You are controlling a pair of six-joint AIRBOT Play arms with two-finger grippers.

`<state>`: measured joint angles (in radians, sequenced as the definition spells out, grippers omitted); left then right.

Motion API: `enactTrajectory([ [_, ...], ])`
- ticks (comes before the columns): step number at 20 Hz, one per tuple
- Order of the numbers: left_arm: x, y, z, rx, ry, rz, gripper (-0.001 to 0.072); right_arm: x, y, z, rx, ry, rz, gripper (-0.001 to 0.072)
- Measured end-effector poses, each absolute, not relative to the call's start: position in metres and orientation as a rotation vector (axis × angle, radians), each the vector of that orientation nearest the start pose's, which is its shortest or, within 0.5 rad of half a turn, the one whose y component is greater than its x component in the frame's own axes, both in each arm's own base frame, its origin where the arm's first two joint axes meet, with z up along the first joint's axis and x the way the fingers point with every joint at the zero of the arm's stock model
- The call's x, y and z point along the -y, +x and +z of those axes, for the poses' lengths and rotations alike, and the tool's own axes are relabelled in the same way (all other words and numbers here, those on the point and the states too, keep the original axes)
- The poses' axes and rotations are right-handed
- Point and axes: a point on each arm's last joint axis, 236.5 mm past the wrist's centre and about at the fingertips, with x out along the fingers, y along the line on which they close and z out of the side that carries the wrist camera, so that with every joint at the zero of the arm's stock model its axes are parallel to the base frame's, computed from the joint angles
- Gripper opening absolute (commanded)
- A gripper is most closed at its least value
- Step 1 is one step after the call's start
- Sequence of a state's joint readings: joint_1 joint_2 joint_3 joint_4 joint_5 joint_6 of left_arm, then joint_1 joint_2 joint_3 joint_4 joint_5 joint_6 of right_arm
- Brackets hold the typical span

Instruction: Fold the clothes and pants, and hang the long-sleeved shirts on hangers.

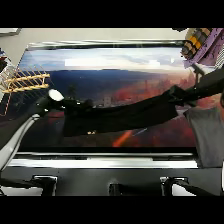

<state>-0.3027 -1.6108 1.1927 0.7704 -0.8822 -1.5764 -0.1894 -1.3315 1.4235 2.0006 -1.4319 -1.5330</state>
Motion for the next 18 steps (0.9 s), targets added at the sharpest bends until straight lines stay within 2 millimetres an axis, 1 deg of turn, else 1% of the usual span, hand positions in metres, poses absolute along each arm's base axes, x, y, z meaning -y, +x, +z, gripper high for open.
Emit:
enactTrajectory([
  [2,0.303,0.397,-0.056,-1.336,-0.700,-0.466,0.0016,-0.021,0.392,0.107,-1.238,0.486,0.117,0.0030],
  [4,0.338,0.391,-0.062,-1.332,-0.738,-0.495,0.0016,-0.020,0.388,0.124,-1.208,0.485,0.104,0.0030],
  [5,0.356,0.389,-0.062,-1.328,-0.754,-0.518,0.0016,-0.020,0.386,0.130,-1.200,0.486,0.102,0.0030],
  [8,0.399,0.385,-0.062,-1.320,-0.778,-0.576,0.0016,-0.021,0.380,0.144,-1.176,0.482,0.096,0.0030],
  [12,0.443,0.383,-0.070,-1.337,-0.802,-0.618,0.0016,-0.021,0.372,0.160,-1.140,0.476,0.092,0.0030],
  [14,0.461,0.381,-0.075,-1.351,-0.808,-0.636,0.0016,-0.020,0.368,0.168,-1.121,0.475,0.083,0.0030],
  [18,0.498,0.374,-0.078,-1.381,-0.837,-0.682,0.0016,-0.020,0.359,0.182,-1.086,0.480,0.070,0.0030],
])
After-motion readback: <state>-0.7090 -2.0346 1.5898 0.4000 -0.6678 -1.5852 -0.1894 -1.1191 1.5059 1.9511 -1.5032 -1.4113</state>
